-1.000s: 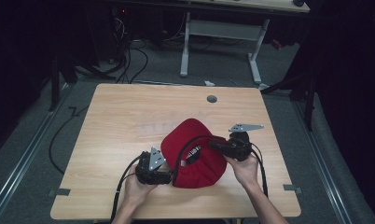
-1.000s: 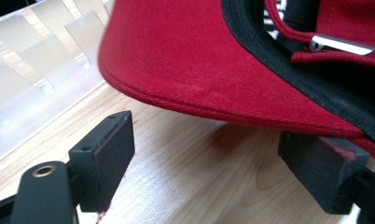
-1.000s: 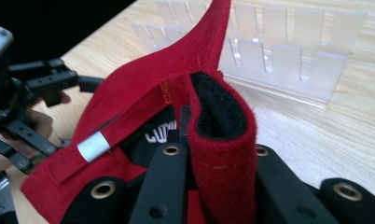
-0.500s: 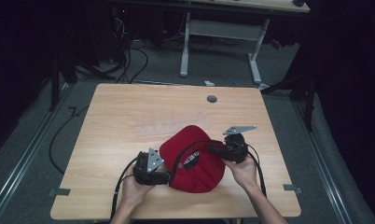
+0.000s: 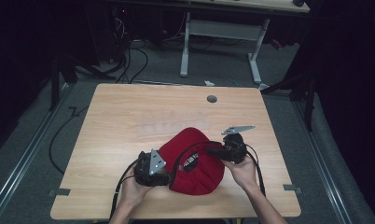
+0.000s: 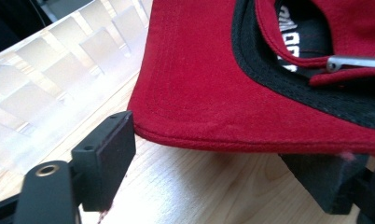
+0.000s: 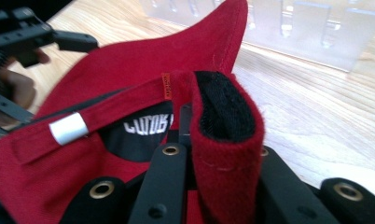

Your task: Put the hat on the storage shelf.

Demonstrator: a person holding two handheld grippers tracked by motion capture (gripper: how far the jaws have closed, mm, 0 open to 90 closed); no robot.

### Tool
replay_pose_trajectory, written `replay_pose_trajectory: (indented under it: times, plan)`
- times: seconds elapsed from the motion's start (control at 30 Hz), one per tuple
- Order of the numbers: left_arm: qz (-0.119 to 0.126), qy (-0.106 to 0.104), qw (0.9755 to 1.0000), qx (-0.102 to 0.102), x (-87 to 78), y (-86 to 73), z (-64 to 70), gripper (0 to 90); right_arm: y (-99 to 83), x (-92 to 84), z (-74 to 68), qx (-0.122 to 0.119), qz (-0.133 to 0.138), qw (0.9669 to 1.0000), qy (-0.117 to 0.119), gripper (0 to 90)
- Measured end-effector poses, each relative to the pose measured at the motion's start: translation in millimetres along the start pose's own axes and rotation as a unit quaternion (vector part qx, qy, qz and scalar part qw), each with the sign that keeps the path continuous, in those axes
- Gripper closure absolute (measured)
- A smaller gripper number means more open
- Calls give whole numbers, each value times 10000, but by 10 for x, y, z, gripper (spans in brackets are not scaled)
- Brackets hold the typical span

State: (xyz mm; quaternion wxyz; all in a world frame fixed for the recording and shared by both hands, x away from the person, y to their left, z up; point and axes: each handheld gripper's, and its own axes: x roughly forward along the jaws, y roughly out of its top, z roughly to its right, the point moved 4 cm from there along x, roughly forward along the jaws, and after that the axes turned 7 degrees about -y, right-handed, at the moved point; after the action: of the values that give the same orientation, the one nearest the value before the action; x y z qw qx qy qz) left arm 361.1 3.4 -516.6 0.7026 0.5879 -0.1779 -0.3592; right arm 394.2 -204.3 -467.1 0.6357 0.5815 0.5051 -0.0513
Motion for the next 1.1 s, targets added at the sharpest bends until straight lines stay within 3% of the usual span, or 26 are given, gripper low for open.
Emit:
replay_pose_trajectory:
  times: [0.23,0.33,0.4,0.53,0.7,0.87,1.0,1.1]
  plan:
    - [14,59,9998,165,-16,20,-12,237,15,-5,-27,140,-10,9994,304,838]
    - [33,156,9995,256,-17,24,-25,286,18,-7,-50,244,-29,9979,605,838]
    - [18,136,9994,317,-28,21,-20,290,25,1,-83,128,-32,9987,488,838]
    - [24,19,9993,383,-31,13,37,353,40,38,-101,167,-32,9982,579,838]
    - [12,-34,9993,384,-24,40,58,412,75,34,-126,149,45,9984,549,836]
    - [-94,-150,9985,521,-36,67,120,480,95,46,-136,191,16,9986,494,834]
    - [-58,-377,9988,296,-121,133,131,551,97,45,-118,294,36,9976,630,826]
    - [-170,-557,9981,193,-193,179,141,603,98,46,-113,315,48,9969,725,814]
